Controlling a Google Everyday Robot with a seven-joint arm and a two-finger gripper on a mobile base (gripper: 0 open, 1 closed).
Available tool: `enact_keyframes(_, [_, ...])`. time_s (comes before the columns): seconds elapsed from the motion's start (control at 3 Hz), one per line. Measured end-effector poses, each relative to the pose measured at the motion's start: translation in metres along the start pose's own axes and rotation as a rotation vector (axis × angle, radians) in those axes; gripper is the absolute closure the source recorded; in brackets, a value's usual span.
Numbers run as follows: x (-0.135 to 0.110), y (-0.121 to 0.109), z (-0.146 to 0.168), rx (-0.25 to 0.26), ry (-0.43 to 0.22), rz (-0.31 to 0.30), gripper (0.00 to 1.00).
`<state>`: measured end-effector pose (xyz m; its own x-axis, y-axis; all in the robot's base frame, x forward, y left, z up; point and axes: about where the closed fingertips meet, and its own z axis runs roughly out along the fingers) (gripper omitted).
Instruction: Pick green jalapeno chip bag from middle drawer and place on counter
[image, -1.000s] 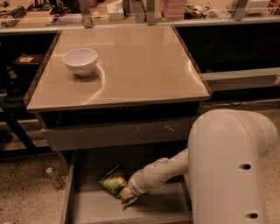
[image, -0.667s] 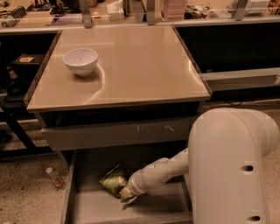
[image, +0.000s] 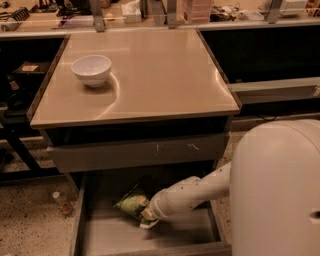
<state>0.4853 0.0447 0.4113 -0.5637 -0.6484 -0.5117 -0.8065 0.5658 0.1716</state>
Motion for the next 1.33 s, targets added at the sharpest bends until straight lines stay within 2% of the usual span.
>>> enact_keyframes(0.33, [0.004, -0.006, -0.037, 0.044, -0.013, 0.037, 1.0])
enact_keyframes(1.0, [0.021, -0.013, -0.121, 0.152, 0.023, 0.12, 1.0])
enact_keyframes(1.33, [0.023, -0.012, -0.17, 0.225, 0.038, 0.13, 1.0])
